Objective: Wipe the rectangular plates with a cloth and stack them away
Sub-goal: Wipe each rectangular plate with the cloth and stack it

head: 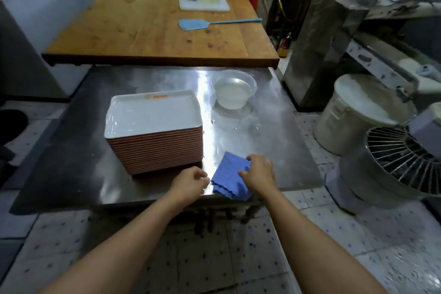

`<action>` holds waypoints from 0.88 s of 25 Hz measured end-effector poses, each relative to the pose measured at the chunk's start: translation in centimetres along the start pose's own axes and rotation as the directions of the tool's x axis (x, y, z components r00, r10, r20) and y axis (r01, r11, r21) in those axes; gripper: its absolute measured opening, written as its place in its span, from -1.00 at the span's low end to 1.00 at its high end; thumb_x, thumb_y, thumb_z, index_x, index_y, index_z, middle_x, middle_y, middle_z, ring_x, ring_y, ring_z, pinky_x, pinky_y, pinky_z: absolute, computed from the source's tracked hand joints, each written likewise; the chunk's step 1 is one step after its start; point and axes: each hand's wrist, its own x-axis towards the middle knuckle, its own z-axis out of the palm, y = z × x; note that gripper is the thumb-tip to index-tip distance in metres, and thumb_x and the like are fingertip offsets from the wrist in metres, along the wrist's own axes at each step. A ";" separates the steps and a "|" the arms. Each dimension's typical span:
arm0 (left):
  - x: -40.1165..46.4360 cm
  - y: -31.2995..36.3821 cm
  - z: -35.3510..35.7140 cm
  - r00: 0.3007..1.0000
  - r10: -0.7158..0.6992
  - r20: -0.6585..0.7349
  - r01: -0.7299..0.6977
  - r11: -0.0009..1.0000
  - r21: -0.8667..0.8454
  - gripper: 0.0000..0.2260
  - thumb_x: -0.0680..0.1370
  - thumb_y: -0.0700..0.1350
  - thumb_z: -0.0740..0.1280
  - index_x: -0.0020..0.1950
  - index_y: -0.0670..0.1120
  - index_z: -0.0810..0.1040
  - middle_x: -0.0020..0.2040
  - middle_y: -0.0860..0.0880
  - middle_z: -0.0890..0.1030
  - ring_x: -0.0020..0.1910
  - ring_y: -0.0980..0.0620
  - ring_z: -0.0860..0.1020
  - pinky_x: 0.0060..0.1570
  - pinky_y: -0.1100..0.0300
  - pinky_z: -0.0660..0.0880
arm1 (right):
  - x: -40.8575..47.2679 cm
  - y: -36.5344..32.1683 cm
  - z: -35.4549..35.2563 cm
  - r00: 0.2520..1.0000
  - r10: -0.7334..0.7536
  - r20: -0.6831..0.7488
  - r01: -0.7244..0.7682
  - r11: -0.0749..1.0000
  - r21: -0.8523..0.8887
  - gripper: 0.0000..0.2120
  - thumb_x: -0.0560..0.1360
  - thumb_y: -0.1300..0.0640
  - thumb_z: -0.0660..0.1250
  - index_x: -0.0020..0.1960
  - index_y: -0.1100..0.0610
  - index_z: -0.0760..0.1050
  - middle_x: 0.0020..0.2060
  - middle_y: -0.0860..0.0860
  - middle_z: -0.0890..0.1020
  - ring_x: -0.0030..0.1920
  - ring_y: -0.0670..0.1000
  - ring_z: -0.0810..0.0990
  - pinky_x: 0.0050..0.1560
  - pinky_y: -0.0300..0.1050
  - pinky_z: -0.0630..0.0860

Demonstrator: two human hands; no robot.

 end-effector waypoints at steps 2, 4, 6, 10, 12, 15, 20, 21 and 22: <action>1.1 -0.1 0.6 0.999 -0.009 -0.051 0.007 0.999 -0.035 -0.86 0.52 -0.13 0.32 0.07 -0.06 0.54 -0.05 -0.05 0.63 -0.14 -0.01 0.66 0.08 0.00 0.56 | 1.1 0.3 0.4 0.996 -0.081 -0.044 0.072 0.981 -0.178 -0.54 0.46 -0.01 0.36 0.31 0.09 0.39 0.28 0.07 0.46 0.29 0.13 0.37 0.25 -0.02 0.31; 1.7 -0.4 0.9 0.997 -0.024 -0.073 0.020 0.998 -0.051 -0.87 0.51 -0.13 0.33 0.05 -0.05 0.55 -0.08 -0.05 0.64 -0.17 0.00 0.67 0.07 0.01 0.56 | 1.8 0.5 0.9 0.994 -0.104 -0.042 0.087 0.951 -0.298 -0.54 0.48 -0.05 0.33 0.32 0.07 0.34 0.29 0.07 0.43 0.31 0.13 0.32 0.27 -0.01 0.24; 2.1 -0.8 1.0 0.995 -0.035 -0.089 0.028 0.997 -0.069 -0.90 0.51 -0.14 0.34 0.01 -0.04 0.55 -0.10 -0.04 0.64 -0.20 0.01 0.67 0.05 0.02 0.57 | 2.2 0.4 1.4 0.998 -0.061 -0.016 0.052 0.940 -0.338 -0.55 0.48 -0.07 0.32 0.30 0.07 0.34 0.27 0.08 0.43 0.30 0.13 0.32 0.27 0.01 0.22; 1.7 -0.7 0.9 0.995 -0.015 -0.103 0.010 0.999 -0.045 -0.92 0.51 -0.14 0.34 -0.01 -0.01 0.55 -0.12 -0.03 0.63 -0.23 0.07 0.65 -0.07 0.12 0.60 | 1.9 0.0 0.8 0.998 -0.067 0.013 0.068 0.952 -0.297 -0.82 0.49 0.06 0.30 0.07 0.08 0.48 0.09 0.09 0.50 0.16 0.12 0.42 0.17 -0.03 0.32; 1.1 0.1 0.5 0.994 0.004 -0.109 -0.007 0.999 -0.033 -0.92 0.51 -0.15 0.34 -0.04 0.02 0.53 -0.08 -0.04 0.62 -0.16 0.05 0.63 -0.20 0.23 0.56 | 1.3 -0.4 -0.1 0.991 -0.113 0.072 0.120 0.987 -0.107 -0.93 0.48 0.22 0.25 -0.06 0.11 0.45 -0.06 0.10 0.52 -0.02 0.12 0.51 0.04 -0.02 0.46; -0.2 1.7 -0.6 0.985 0.054 -0.162 -0.050 0.998 0.031 -0.82 0.48 -0.20 0.37 0.06 -0.03 0.54 -0.06 -0.05 0.62 -0.06 0.00 0.61 -0.07 0.18 0.54 | 0.0 -1.7 -3.1 0.970 -0.201 0.136 0.186 0.976 0.113 -0.88 0.41 0.30 0.27 -0.11 0.12 0.44 -0.15 0.14 0.57 -0.12 0.16 0.55 -0.11 0.00 0.51; -2.9 4.9 -2.8 0.991 0.074 -0.114 -0.087 0.989 -0.116 -0.59 0.46 -0.29 0.34 0.29 -0.11 0.42 0.11 -0.11 0.57 0.11 -0.02 0.53 0.09 0.16 0.44 | -2.6 -5.8 -9.6 0.858 -0.437 0.269 0.275 0.834 0.478 -0.83 0.40 0.32 0.39 -0.17 0.08 0.49 -0.17 0.14 0.61 -0.17 0.05 0.57 -0.13 -0.08 0.55; -3.5 5.6 -3.3 0.994 0.088 -0.072 -0.100 0.977 -0.186 -0.63 0.45 -0.30 0.32 0.25 -0.15 0.46 0.09 -0.11 0.58 0.10 -0.03 0.53 0.10 0.13 0.44 | -3.0 -6.7 -10.8 0.827 -0.478 0.296 0.280 0.806 0.522 -0.85 0.41 0.32 0.39 -0.14 0.10 0.50 -0.18 0.13 0.60 -0.17 0.02 0.57 -0.14 -0.11 0.54; -4.1 6.2 -3.8 0.994 0.105 -0.036 -0.111 0.966 -0.233 -0.72 0.44 -0.31 0.28 0.13 -0.16 0.53 0.02 -0.09 0.61 0.04 -0.02 0.54 0.06 0.12 0.44 | -3.4 -7.5 -11.7 0.798 -0.513 0.317 0.281 0.782 0.556 -0.87 0.42 0.31 0.38 -0.09 0.14 0.51 -0.16 0.13 0.61 -0.15 0.00 0.58 -0.10 -0.10 0.54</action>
